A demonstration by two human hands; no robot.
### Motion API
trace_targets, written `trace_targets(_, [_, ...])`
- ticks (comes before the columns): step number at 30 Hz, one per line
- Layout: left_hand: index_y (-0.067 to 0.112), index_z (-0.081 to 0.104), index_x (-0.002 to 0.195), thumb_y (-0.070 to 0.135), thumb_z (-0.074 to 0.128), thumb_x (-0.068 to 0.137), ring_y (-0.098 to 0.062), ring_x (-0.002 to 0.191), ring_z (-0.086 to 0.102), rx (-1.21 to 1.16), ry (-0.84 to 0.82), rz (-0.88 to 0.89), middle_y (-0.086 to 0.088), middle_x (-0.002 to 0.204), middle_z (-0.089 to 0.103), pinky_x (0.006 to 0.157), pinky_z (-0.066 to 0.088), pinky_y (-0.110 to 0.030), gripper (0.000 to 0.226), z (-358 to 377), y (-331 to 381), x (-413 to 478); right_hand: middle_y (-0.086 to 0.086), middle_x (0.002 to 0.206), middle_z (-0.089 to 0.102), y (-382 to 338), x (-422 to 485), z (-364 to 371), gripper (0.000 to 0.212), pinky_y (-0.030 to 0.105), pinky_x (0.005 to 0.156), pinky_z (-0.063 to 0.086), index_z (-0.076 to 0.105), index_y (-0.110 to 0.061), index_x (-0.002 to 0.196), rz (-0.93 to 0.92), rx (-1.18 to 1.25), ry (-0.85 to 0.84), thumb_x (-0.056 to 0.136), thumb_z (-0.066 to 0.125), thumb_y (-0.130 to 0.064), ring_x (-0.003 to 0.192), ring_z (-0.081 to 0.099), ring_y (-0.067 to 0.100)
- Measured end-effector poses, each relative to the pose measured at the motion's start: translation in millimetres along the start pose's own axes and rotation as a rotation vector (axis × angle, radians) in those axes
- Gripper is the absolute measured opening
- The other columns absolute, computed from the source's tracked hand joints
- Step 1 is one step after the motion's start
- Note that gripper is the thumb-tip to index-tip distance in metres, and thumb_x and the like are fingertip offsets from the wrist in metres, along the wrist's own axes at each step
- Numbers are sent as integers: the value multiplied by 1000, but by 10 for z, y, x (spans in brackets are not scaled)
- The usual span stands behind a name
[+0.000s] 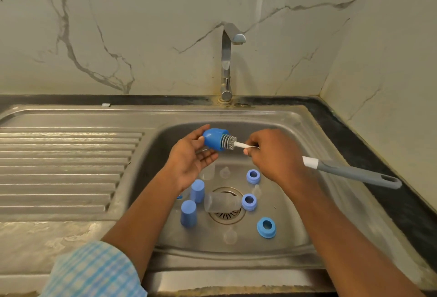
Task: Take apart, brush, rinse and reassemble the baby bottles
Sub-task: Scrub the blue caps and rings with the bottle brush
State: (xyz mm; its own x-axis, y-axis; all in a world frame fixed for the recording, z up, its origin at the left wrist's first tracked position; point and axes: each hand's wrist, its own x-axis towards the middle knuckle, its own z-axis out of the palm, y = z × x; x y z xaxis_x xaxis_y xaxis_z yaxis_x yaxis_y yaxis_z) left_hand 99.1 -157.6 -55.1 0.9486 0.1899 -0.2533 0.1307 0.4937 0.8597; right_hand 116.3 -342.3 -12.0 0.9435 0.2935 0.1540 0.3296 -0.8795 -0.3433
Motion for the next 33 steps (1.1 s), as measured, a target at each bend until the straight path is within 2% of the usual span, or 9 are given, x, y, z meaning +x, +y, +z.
trace_targets(4, [15, 59, 128, 21, 55, 101, -28, 101, 70, -54, -62, 18, -17, 127, 63, 81, 59, -35, 28, 84, -44, -28, -3, 93, 68, -38, 8, -15, 16, 34, 75, 50, 66, -28, 109, 1, -48, 80, 93, 62, -31, 86, 62, 21])
trace_targets(8, [16, 60, 117, 19, 69, 89, -27, 99, 72, -79, -14, 67, -17, 121, 67, 84, 59, -36, 30, 82, -77, 6, -5, 82, 59, -150, 2, 14, 8, 32, 66, 43, 60, -26, 101, -54, -102, 93, 95, 58, -31, 76, 57, 20])
trace_targets(14, [11, 50, 126, 7, 68, 88, -32, 102, 72, -223, 47, 111, -20, 127, 62, 81, 62, -39, 42, -43, 2, 100, -4, 79, 55, -233, -4, 42, 7, 30, 55, 32, 54, -26, 91, -85, -82, 2, 96, 57, -29, 69, 52, 17])
trace_targets(18, [12, 58, 118, 1, 60, 93, -32, 110, 67, -275, -12, 139, -18, 131, 59, 89, 59, -40, 28, -38, 24, 112, -3, 72, 58, -169, -10, 10, 16, 32, 56, 42, 57, -26, 82, -75, 72, -73, 95, 61, -34, 65, 56, 17])
trace_targets(22, [16, 62, 118, -4, 54, 90, -32, 114, 61, -269, -159, 174, -18, 133, 55, 94, 56, -35, 35, -6, 29, 67, -1, 71, 62, -148, -32, 0, 21, 35, 60, 47, 61, -22, 85, -96, 95, -112, 100, 52, -35, 65, 60, 19])
trace_targets(25, [16, 62, 119, 2, 58, 82, -29, 107, 64, -296, -257, 156, -18, 128, 56, 85, 60, -31, 40, 62, -9, 2, -2, 67, 57, -127, -25, 22, 24, 34, 57, 42, 59, -22, 84, -87, 64, -48, 100, 50, -36, 65, 57, 21])
trace_targets(27, [16, 62, 120, 4, 59, 82, -30, 107, 65, -330, -274, 133, -19, 129, 56, 89, 59, -35, 40, 80, -9, -22, -5, 66, 56, -111, -23, 19, 18, 32, 56, 39, 60, -26, 84, -56, 66, 23, 98, 54, -35, 64, 56, 17])
trace_targets(31, [22, 62, 116, 22, 65, 85, -28, 110, 63, -261, -215, 104, -11, 127, 60, 98, 54, -42, 32, 127, -50, -73, -8, 71, 56, -121, -6, 35, 8, 29, 57, 34, 66, -25, 93, -23, -13, 138, 94, 60, -31, 68, 54, 15])
trace_targets(33, [23, 61, 109, 25, 71, 77, -25, 104, 64, -206, -141, 137, -8, 122, 59, 91, 57, -38, 34, 149, -85, -59, -7, 75, 57, -168, 0, 86, 8, 30, 59, 36, 64, -23, 93, -45, -52, 141, 94, 59, -30, 70, 55, 17])
